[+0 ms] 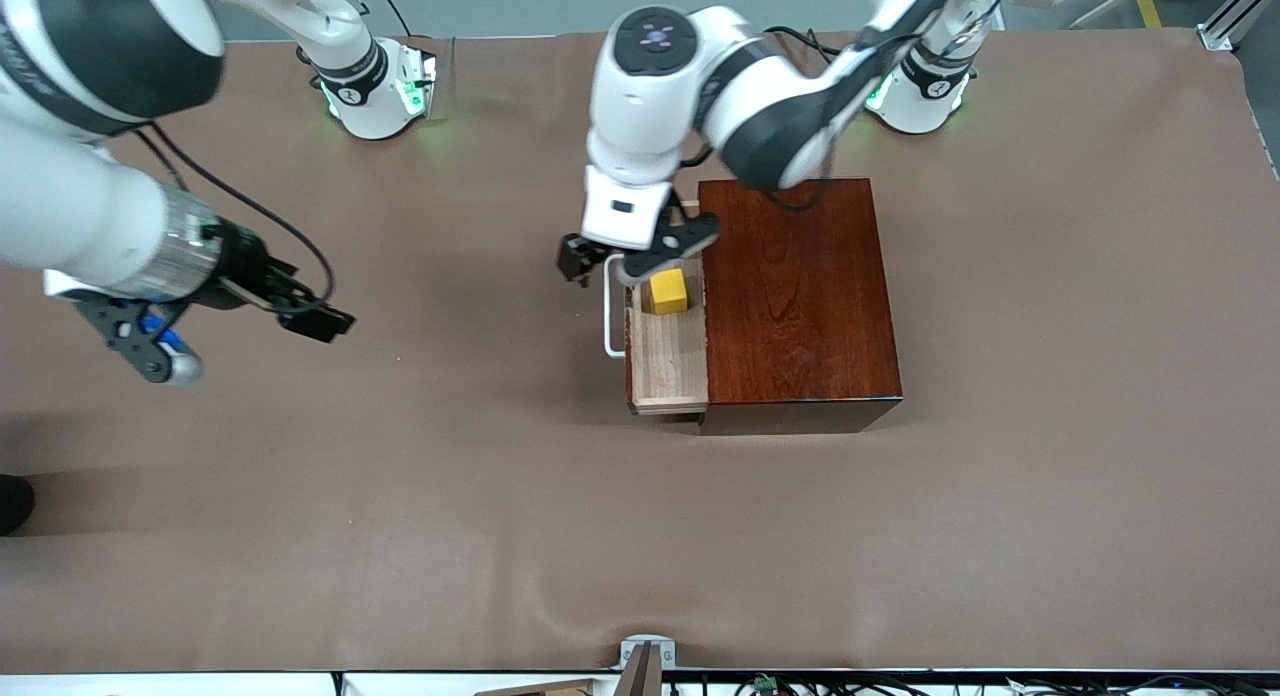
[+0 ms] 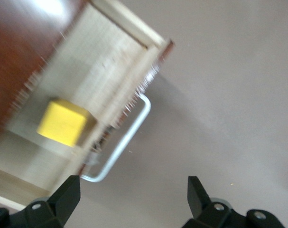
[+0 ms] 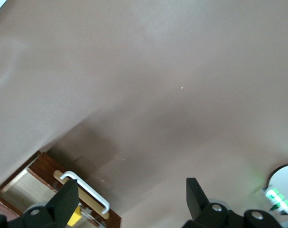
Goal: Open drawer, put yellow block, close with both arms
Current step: 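Raise the right gripper away while the left gripper moves to the drawer front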
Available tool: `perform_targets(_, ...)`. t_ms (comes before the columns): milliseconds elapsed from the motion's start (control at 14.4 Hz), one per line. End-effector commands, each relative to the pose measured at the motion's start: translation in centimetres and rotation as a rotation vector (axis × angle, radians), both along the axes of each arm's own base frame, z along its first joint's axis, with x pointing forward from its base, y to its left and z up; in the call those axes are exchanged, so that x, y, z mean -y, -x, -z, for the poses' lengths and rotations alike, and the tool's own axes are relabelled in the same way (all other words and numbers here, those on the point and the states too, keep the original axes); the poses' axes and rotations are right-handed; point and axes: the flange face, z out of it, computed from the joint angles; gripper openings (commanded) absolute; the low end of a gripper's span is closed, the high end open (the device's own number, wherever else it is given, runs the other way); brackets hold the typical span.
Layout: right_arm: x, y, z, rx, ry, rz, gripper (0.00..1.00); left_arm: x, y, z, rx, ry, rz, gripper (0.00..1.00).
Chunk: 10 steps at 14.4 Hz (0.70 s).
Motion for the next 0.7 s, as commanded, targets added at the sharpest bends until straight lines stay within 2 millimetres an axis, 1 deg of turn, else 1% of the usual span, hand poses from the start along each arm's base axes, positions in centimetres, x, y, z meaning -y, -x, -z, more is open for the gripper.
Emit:
perform_targets(0,1.6,0.9,-1.5,0.010,-0.010,-0.084,1.00,4.0,0.8,2.4,0.089,0.011,-0.062,1.00)
perform_targets(139,3.0,1.3,-2.2,0.019,-0.019,-0.155,1.00,6.4,1.8,6.0,0.147,0.010,-0.148,1.00)
perform_targets(209,3.7,1.5,-2.6,0.026,-0.024,-0.198,1.00,7.4,2.2,7.2,0.167,0.012,-0.176,1.00)
perform_targets(278,4.7,1.7,-2.8,0.023,-0.030,-0.231,1.00,7.9,2.2,9.0,0.168,0.006,-0.193,1.00)
perform_targets(348,5.8,1.8,-3.0,0.019,-0.038,-0.266,1.00,8.1,2.2,9.9,0.168,0.014,-0.217,1.00)
perform_targets(417,6.6,2.2,-3.4,0.018,-0.045,-0.311,1.00,8.1,2.0,10.4,0.170,0.020,-0.233,1.00)
perform_targets(487,7.5,2.4,-3.8,0.034,-0.049,-0.383,1.00,8.1,1.9,11.1,0.166,0.015,-0.250,1.00)
perform_targets(556,8.1,2.7,-4.4,0.055,-0.027,-0.479,1.00,8.0,1.8,12.2,0.158,0.006,-0.277,1.00)
perform_targets(626,8.7,3.7,-6.0,0.088,0.002,-0.584,1.00,7.9,1.7,13.5,0.150,-0.005,-0.314,1.00)
